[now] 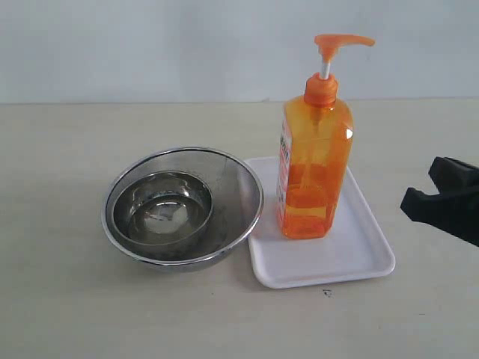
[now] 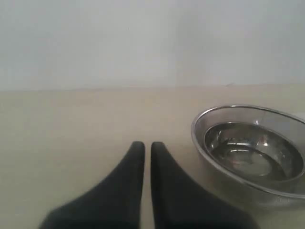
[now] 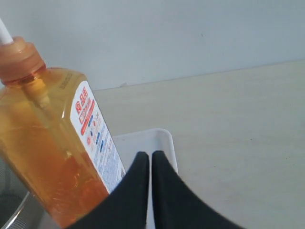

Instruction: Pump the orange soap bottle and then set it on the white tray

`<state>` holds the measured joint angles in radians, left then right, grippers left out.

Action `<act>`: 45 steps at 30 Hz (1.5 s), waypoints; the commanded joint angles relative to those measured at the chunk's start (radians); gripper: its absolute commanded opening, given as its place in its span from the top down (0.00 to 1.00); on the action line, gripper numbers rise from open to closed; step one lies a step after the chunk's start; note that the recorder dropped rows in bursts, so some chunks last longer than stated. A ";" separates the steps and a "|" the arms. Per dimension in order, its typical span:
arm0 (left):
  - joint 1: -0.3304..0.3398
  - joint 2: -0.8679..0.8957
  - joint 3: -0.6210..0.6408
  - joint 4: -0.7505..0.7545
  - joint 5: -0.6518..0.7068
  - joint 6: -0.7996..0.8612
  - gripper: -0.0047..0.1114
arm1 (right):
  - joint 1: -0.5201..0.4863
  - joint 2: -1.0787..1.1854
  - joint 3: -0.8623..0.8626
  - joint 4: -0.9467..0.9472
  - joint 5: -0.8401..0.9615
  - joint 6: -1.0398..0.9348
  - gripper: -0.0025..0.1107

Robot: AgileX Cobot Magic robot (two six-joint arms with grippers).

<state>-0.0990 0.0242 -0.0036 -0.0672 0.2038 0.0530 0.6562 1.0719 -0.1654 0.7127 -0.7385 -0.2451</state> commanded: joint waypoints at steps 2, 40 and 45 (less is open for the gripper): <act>0.038 -0.007 0.004 0.003 0.106 -0.038 0.92 | 0.001 -0.004 0.006 -0.004 -0.004 0.001 0.98; 0.048 -0.007 0.004 -0.002 0.108 -0.061 0.92 | 0.001 -0.010 0.006 0.014 0.017 -0.072 0.98; 0.048 -0.007 0.004 -0.002 0.108 -0.061 0.92 | -0.150 -0.167 0.006 0.010 0.315 -0.177 0.98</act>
<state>-0.0536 0.0242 -0.0036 -0.0672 0.3111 0.0000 0.5996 0.9969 -0.1654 0.7231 -0.5748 -0.3719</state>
